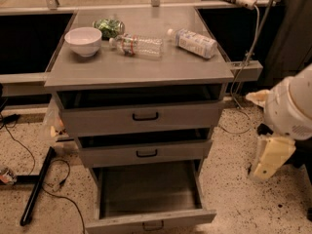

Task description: Close bottom drawer

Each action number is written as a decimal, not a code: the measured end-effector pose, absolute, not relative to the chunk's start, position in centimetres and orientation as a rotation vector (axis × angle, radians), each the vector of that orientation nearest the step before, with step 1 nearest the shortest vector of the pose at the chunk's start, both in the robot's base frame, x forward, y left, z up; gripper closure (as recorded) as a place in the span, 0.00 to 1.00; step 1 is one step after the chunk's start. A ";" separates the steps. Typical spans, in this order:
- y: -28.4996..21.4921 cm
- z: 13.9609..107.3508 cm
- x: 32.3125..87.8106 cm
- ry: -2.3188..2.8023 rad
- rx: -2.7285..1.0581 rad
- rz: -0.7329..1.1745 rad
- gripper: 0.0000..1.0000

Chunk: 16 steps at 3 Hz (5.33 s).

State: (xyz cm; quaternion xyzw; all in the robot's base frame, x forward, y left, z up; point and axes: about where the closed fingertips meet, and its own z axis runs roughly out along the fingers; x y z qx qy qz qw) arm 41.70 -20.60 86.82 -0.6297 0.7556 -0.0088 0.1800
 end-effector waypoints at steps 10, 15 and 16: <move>-20.3 54.4 45.4 2.026 -1.708 0.125 0.00; -20.2 32.9 46.3 1.942 -1.755 0.380 0.92; -20.2 33.1 46.3 1.940 -1.758 0.377 1.00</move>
Offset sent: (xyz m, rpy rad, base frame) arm 0.0228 -0.0358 -0.0992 0.2857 -0.0755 0.1808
